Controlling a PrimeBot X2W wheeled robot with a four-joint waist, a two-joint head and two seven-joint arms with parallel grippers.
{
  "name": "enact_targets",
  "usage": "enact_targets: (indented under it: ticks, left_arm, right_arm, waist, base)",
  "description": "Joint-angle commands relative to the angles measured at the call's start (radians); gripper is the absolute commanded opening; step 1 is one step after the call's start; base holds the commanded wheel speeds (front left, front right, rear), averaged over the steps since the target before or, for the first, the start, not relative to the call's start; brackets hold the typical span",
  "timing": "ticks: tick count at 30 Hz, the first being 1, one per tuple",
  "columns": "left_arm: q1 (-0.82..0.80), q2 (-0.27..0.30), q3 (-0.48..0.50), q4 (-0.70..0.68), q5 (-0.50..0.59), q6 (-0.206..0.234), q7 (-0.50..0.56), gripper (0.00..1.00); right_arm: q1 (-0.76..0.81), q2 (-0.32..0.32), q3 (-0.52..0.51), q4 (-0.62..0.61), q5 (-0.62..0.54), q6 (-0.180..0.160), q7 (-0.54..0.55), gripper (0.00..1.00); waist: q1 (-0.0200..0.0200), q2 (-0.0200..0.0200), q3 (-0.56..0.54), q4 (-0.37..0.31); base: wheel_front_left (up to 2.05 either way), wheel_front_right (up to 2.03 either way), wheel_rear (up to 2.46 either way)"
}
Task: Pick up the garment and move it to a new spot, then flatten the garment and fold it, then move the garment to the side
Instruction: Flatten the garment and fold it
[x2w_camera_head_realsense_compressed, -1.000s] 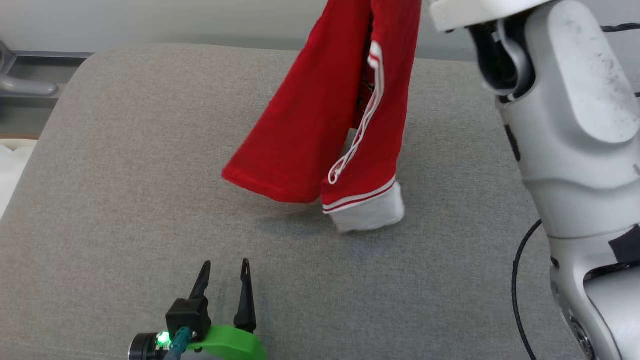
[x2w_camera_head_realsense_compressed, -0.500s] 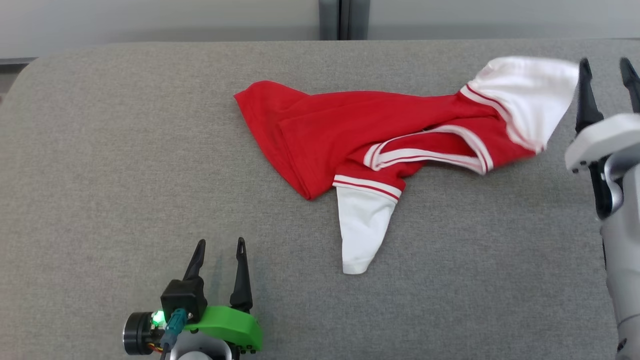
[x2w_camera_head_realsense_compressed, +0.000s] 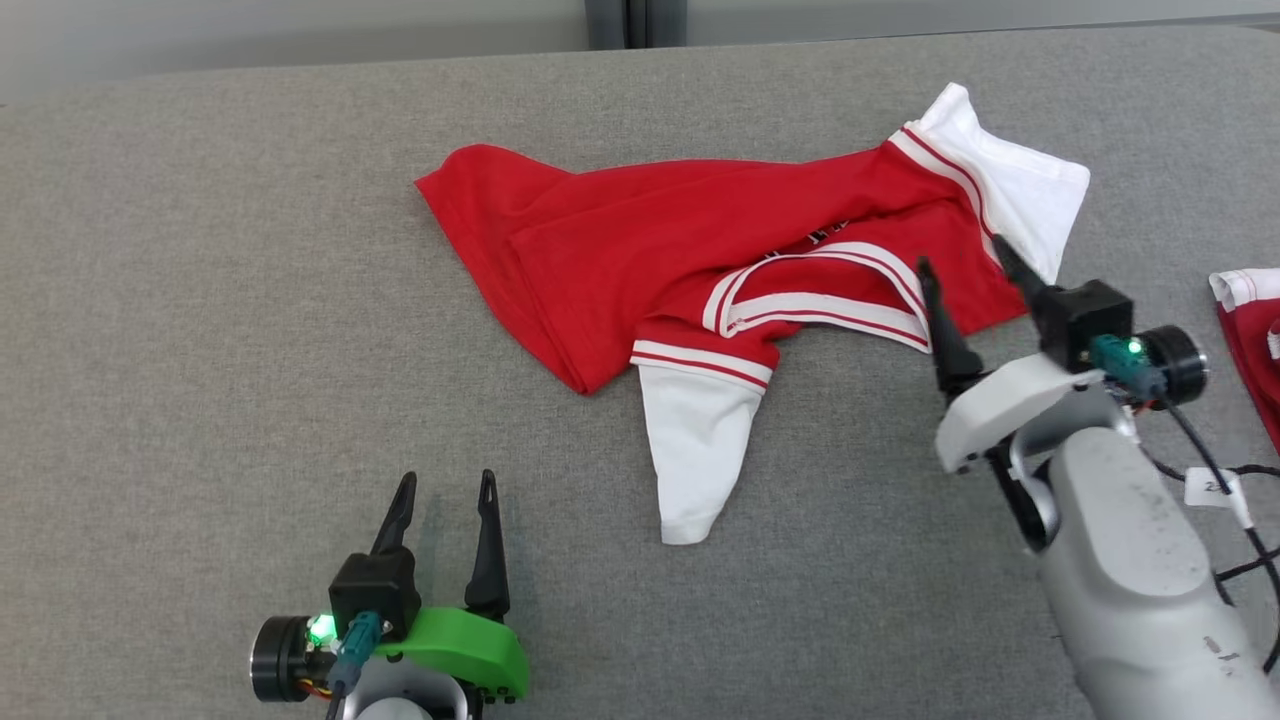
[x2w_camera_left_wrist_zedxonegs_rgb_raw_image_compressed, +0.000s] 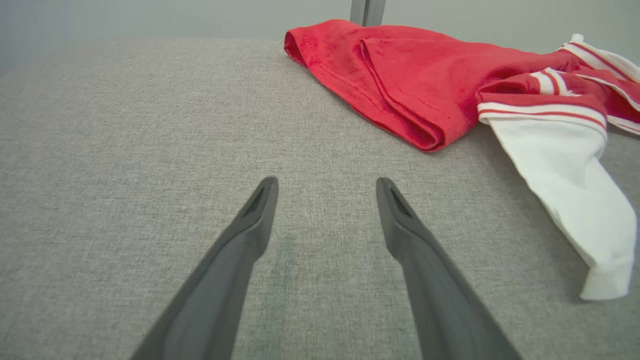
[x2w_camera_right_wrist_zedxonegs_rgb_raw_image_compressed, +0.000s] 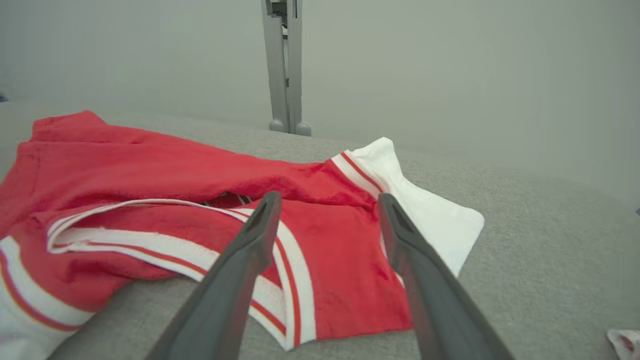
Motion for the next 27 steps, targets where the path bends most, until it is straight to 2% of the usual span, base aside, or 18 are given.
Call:
enact_targets:
  ticks: [1, 5, 9, 18, 20, 22, 23, 27]
  left_arm:
    - [-0.018, 0.003, -0.004, 0.002, -0.005, -0.003, 0.0, 1.0]
    - [-0.027, 0.003, -0.02, -0.002, -0.014, 0.002, 0.0, 1.0]
    - [-0.029, 0.003, -0.035, -0.006, -0.022, 0.005, 0.0, 1.0]
    - [-0.025, 0.003, -0.053, -0.016, -0.03, 0.018, 0.0, 1.0]
    - [-0.018, 0.003, -0.051, -0.017, -0.031, 0.018, 0.0, 1.0]
    - [-0.013, 0.003, -0.048, -0.016, -0.029, 0.017, 0.0, 1.0]
    - [-0.01, 0.003, -0.046, -0.016, -0.028, 0.018, 0.0, 1.0]
    - [-0.003, 0.003, -0.035, -0.014, -0.025, 0.02, 0.0, 1.0]
  right_arm:
    - [0.02, 0.005, 0.056, -0.018, 0.025, -0.002, -0.002, 1.0]
    - [0.017, 0.016, 0.202, -0.024, 0.092, -0.002, -0.002, 1.0]
    - [-0.013, 0.021, 0.303, 0.018, 0.155, -0.002, -0.002, 1.0]
    - [-0.071, 0.014, 0.376, 0.137, 0.237, -0.002, -0.002, 1.0]
    - [-0.074, 0.014, 0.381, 0.143, 0.245, -0.002, -0.002, 0.73]
    - [-0.072, 0.011, 0.388, 0.143, 0.251, -0.002, -0.002, 0.3]
    - [-0.067, 0.009, 0.393, 0.142, 0.254, -0.002, -0.002, 0.0]
    - [-0.049, 0.001, 0.383, 0.114, 0.266, -0.002, -0.002, 0.0]
  waist:
    - [0.0, -0.0001, 0.0, 0.008]
    - [0.0, -0.0001, 0.004, 0.031]
    - [0.0, -0.0001, 0.013, 0.065]
    - [0.0, -0.0001, 0.034, 0.136]
    - [0.0, -0.0001, 0.035, 0.142]
    - [0.0, -0.0001, 0.034, 0.145]
    - [0.0, -0.0001, 0.032, 0.144]
    - [0.0, -0.0001, 0.02, 0.124]
  base:
    - [0.0, 0.0, 0.0]
    - [0.0, 0.0, 0.0]
    - [0.0, 0.0, 0.0]
    - [0.0, 0.0, 0.0]
    - [0.0, 0.0, 0.0]
    - [0.0, 0.0, 0.0]
    - [0.0, 0.0, 0.0]
    - [0.0, 0.0, 0.0]
